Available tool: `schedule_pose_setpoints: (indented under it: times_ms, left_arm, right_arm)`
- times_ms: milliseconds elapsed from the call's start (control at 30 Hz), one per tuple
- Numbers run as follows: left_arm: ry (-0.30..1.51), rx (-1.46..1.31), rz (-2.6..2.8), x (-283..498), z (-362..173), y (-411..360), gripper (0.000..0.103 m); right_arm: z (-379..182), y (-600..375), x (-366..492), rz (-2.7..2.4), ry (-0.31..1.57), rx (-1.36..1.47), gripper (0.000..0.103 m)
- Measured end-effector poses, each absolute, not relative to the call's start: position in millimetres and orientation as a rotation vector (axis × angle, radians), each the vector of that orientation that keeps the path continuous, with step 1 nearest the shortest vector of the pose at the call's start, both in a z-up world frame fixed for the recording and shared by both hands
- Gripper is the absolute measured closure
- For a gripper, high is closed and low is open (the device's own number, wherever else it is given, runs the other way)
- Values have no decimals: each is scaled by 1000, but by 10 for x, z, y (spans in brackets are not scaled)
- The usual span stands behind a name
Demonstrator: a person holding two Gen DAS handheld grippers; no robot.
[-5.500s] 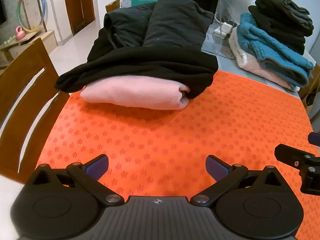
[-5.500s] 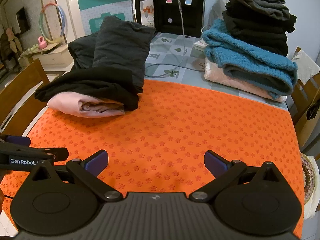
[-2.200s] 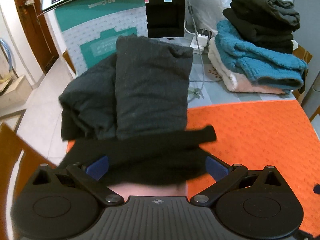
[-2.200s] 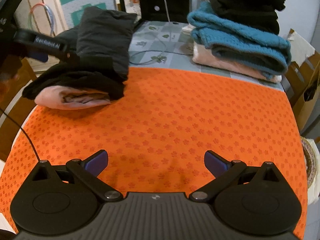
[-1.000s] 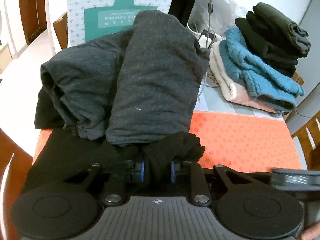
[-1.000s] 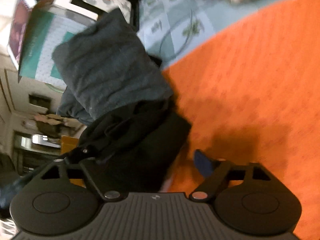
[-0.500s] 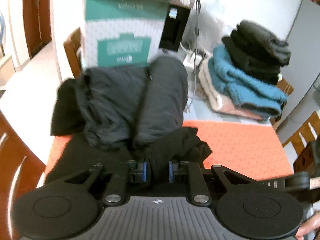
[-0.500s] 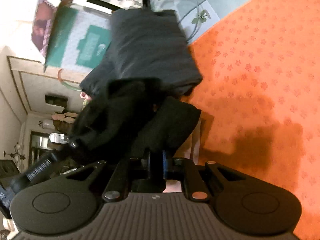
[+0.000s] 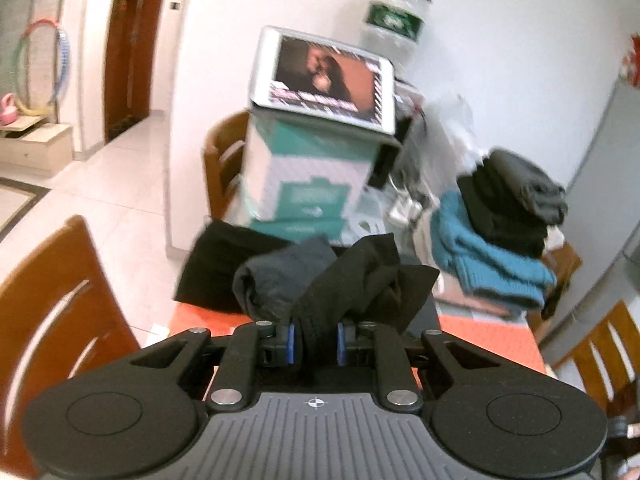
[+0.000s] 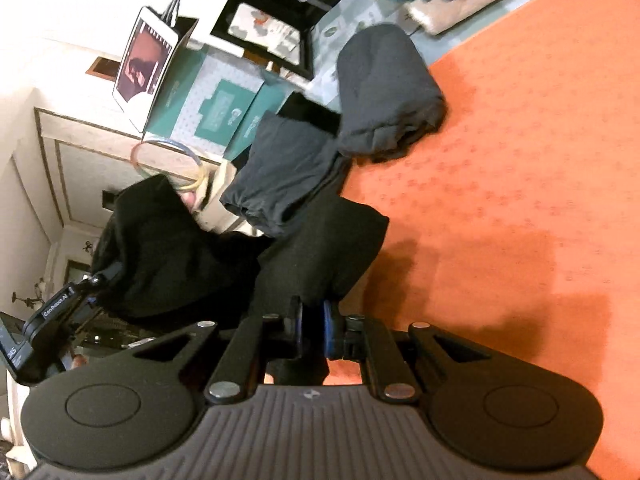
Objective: Fold clothes
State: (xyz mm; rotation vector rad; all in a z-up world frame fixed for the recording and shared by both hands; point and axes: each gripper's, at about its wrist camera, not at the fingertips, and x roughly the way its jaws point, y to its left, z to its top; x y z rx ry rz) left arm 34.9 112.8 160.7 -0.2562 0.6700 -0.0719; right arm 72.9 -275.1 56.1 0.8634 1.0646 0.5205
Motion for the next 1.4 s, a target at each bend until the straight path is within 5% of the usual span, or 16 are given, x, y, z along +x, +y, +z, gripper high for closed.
schedule_pose_setpoints:
  times_ms: [400, 1067, 1233, 1400]
  left_arm:
    - [682, -442, 38, -362, 1612, 1526, 82]
    - [935, -768, 301, -1398, -461, 1826, 74]
    - [888, -780, 396, -1567, -418, 1967, 56]
    - [888, -754, 388, -1603, -337, 2026, 51]
  right_arm:
    - [945, -3954, 351, 375, 1066, 740, 92]
    - [-234, -3871, -17, 179, 1262, 479, 89]
    - [29, -3523, -77, 215, 1226, 229, 57]
    - [231, -2921, -171, 371, 1191, 18, 48]
